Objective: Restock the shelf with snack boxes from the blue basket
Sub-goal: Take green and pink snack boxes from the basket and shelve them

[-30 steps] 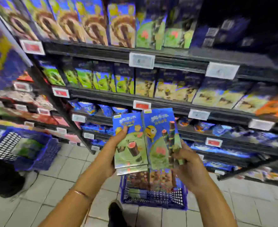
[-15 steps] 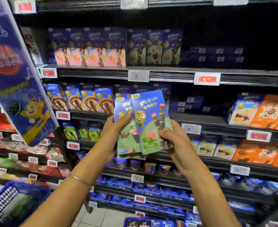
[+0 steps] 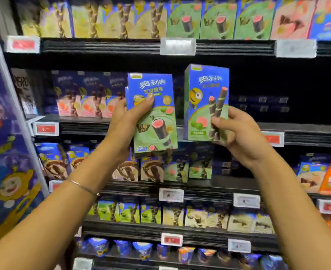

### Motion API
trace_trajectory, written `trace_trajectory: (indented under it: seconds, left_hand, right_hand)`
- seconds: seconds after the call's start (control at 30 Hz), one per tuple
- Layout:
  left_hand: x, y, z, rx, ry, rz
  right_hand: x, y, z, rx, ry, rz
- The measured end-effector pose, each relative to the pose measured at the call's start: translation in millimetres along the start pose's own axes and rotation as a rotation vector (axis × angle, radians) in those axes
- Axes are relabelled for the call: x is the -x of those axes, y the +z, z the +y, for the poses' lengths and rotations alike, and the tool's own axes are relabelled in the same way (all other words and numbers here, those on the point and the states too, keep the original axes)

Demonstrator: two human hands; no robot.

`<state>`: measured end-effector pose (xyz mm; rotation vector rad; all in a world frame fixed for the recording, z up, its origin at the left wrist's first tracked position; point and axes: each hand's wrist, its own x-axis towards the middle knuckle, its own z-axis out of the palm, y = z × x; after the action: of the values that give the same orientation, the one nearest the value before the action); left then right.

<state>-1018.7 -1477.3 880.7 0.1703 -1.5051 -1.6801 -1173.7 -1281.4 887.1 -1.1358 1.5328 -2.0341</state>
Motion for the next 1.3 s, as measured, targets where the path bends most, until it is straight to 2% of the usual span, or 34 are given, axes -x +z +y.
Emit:
trace_trajectory:
  seconds: [0.2, 0.43, 0.63, 0.9, 1.3]
  left_hand:
    - [-52.1, -4.6, 11.5, 0.036, 0.034, -0.038]
    - [-69.3, 18.3, 11.8, 0.097, 0.068, -0.023]
    - [-77.9, 34.6, 6.9, 0.072, 0.107, 0.006]
    - [-81.4, 38.6, 1.8, 0.027, 0.126, 0.048]
    - [-87.2, 40.0, -6.7, -0.011, 0.136, 0.029]
  right_hand:
    - [-82.6, -16.2, 8.7, 0.172, -0.009, 0.215]
    - [-158.3, -36.1, 37.6, 0.373, 0.143, 0.291]
    - [-182.9, -45.1, 53.8, 0.802, 0.152, 0.321]
    - [-202.2, -35.7, 53.9, 1.166, 0.183, 0.184]
    - [-221.1, -23.3, 57.4, 1.243, 0.235, 0.138]
